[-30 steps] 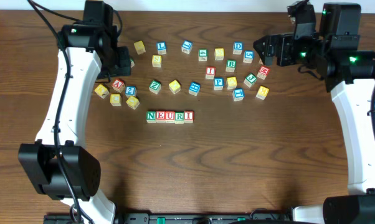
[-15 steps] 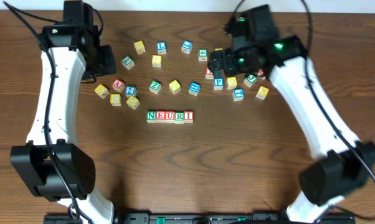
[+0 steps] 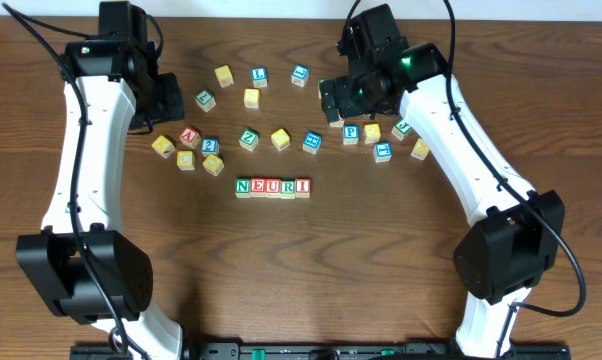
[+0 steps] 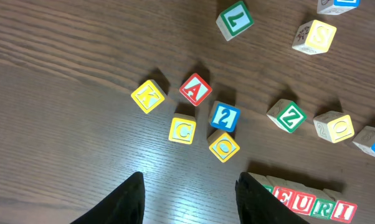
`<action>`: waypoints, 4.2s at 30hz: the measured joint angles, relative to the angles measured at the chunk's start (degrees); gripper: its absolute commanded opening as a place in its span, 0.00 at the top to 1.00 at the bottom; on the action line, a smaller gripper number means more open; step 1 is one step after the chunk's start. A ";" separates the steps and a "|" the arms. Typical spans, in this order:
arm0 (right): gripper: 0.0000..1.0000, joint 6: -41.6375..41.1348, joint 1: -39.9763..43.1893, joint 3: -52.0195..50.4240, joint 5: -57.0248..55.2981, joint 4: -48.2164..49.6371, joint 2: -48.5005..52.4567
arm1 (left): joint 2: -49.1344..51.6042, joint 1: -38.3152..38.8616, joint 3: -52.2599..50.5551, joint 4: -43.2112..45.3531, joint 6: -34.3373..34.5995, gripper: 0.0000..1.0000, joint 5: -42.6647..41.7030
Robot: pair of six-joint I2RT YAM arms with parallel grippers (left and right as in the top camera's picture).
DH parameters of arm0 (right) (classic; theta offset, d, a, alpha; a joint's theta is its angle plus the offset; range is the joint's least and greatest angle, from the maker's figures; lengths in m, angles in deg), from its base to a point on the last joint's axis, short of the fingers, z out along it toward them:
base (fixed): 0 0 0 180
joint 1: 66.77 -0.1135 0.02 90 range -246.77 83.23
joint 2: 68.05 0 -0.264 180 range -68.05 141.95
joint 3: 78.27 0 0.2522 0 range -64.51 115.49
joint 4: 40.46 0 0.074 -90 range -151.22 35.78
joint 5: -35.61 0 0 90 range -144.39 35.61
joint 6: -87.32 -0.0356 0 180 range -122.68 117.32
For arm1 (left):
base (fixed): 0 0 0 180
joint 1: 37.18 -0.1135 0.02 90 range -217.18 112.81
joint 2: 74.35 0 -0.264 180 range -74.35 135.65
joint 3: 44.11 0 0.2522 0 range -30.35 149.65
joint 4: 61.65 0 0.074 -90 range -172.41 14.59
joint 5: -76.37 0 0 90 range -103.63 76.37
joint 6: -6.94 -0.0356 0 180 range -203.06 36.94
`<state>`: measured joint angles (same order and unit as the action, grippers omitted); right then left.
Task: Spell out NEURIPS
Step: 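Move the right gripper over the pile and close on the blue P block, then carry the blue P block with the right gripper to the I block's right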
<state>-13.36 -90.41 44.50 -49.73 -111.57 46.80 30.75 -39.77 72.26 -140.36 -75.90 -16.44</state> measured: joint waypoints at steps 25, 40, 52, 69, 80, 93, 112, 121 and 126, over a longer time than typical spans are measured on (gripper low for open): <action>0.52 -11.02 -3.76 0.02 -11.45 0.50 13.25 | 0.00 0.00 0.00 0.04 -0.15 0.53 4.52; 0.48 -14.32 -3.61 0.02 -14.78 3.80 17.11 | 0.00 0.00 0.00 0.39 -0.15 0.53 4.63; 0.48 -14.60 -2.67 0.02 -14.71 3.80 18.08 | 0.00 0.00 0.00 0.44 -0.15 0.53 4.66; 0.77 -14.80 -2.58 0.02 -14.45 4.15 19.91 | 0.00 0.00 0.00 0.46 -0.15 0.53 4.66; 0.87 -14.73 -2.58 0.13 -13.92 2.51 19.74 | 0.00 0.00 0.00 0.46 -0.15 0.53 4.68; 0.92 -13.57 -4.24 0.13 -5.60 -11.65 17.92 | 0.00 0.00 0.00 0.46 -0.15 0.53 4.68; 0.87 -13.88 -9.51 -2.38 -4.15 -10.97 17.64 | 0.00 0.00 0.00 0.46 -0.15 0.53 4.66; 0.81 -14.62 -10.08 -2.38 -3.48 -10.56 17.62 | 0.00 0.00 0.00 0.83 -0.15 0.53 4.68; 0.78 -15.23 -11.61 -2.40 -3.08 -10.91 17.62 | 0.00 0.00 0.00 0.83 -0.15 0.53 4.68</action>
<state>-28.59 -102.01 42.10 -52.81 -122.47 64.42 30.75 -39.77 72.26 -139.53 -76.05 -11.76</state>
